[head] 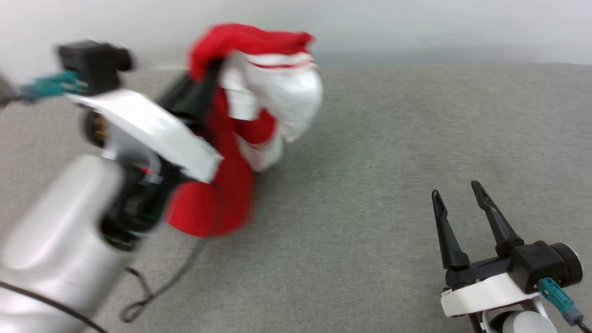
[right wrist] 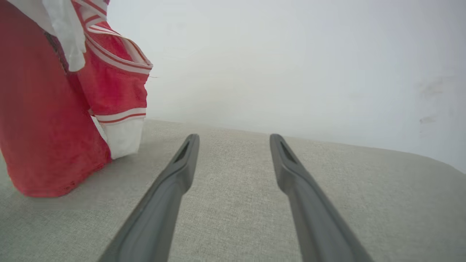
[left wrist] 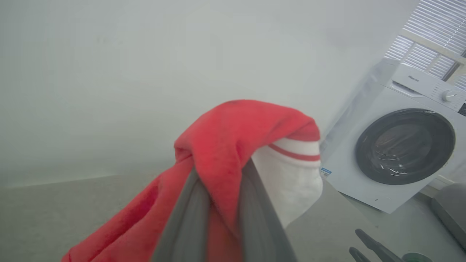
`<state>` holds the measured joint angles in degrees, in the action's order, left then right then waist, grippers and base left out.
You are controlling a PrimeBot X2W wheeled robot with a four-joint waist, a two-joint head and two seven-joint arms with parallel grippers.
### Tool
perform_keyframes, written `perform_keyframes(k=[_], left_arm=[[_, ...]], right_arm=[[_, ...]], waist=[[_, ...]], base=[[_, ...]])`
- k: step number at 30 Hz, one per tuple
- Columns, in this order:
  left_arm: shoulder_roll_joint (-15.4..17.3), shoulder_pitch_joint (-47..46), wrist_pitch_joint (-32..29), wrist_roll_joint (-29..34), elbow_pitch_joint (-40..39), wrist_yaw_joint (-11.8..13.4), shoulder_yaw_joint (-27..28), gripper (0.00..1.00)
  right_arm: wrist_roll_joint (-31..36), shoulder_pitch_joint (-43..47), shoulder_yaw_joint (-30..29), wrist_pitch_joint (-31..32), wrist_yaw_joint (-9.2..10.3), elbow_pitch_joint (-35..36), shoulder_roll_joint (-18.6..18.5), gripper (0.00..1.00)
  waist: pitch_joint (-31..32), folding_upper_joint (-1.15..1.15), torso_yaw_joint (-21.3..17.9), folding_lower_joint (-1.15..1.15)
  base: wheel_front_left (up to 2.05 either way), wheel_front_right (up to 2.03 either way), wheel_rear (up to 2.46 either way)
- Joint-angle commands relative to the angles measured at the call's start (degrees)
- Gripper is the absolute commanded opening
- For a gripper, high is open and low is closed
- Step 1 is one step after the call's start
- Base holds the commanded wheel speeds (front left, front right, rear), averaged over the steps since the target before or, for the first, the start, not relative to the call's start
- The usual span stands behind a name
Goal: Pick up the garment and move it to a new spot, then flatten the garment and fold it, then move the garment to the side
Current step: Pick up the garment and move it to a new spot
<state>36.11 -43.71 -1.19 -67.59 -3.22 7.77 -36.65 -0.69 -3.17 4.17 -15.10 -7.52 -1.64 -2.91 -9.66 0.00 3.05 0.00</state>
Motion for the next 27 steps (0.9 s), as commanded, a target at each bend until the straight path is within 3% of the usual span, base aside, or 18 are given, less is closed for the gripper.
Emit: perform_keyframes(k=[1, 5, 13, 14, 15, 16, 19, 20, 27], left_arm=[[-2.12, 0.51, 0.87, 0.67, -1.04, 1.21, -0.81, 0.0], [-8.73, 0.51, 2.25, 2.16, -1.21, 3.53, -4.19, 0.0], [-21.67, -2.62, 3.98, 7.41, 8.37, 3.91, -13.42, 0.0], [-23.21, -3.23, 4.23, 8.29, 10.34, 3.79, -14.66, 0.26], [-24.7, -3.81, 4.34, 9.23, 12.79, 3.37, -16.01, 0.69], [-26.32, -4.06, 4.36, 9.63, 14.78, 2.82, -17.28, 1.0], [-29.47, -5.48, 4.76, 10.76, 20.36, 0.51, -19.91, 1.0], [-30.88, -7.12, 6.12, 12.55, 24.72, -1.57, -21.91, 1.0], [-28.88, -9.8, 13.85, 16.44, 31.24, -4.02, -20.56, 1.0]], right_arm=[[-0.33, 0.8, -0.16, -0.1, 0.06, 0.3, 0.04, 1.0], [-0.36, 0.36, 0.02, -0.1, 0.06, 0.83, 0.02, 1.0], [-3.39, -1.93, -4.47, -0.1, 0.05, 3.07, 0.06, 1.0], [-3.8, -2.14, -4.7, -0.1, 0.05, 3.31, 0.05, 1.0], [-4.01, -2.49, -4.76, -0.11, 0.05, 3.49, 0.06, 1.0], [-4.1, -2.9, -4.68, -0.11, 0.05, 3.61, 0.05, 1.0], [-4.41, -3.47, -4.33, -0.11, 0.05, 3.84, 0.04, 1.0], [-4.53, -3.77, -4.07, -0.1, 0.05, 3.71, 0.05, 1.0], [-3.79, -3.09, -3.93, -0.1, 0.05, 2.8, 0.03, 1.0]], waist=[[0.9, 0.0, -1.65, 0.0], [0.27, 0.0, -4.17, 0.0], [-3.72, 0.0, -9.75, 0.0], [-4.32, 0.0, -10.33, 0.0], [-4.93, 0.0, -10.86, 0.0], [-5.48, 0.0, -11.34, 0.0], [-6.85, 0.0, -12.34, 0.0], [-7.46, 0.0, -12.47, 0.0], [-6.05, 0.0, -10.06, 0.0]], base=[[0.0, 0.0, 0.0], [0.0, 0.0, 0.0], [0.0, 0.0, 0.0], [0.0, 0.0, 0.0], [0.0, 0.0, 0.0], [0.0, 0.0, 0.0], [0.0, 0.0, 0.0], [0.0, 0.0, 0.0], [0.0, 0.0, 0.0]])
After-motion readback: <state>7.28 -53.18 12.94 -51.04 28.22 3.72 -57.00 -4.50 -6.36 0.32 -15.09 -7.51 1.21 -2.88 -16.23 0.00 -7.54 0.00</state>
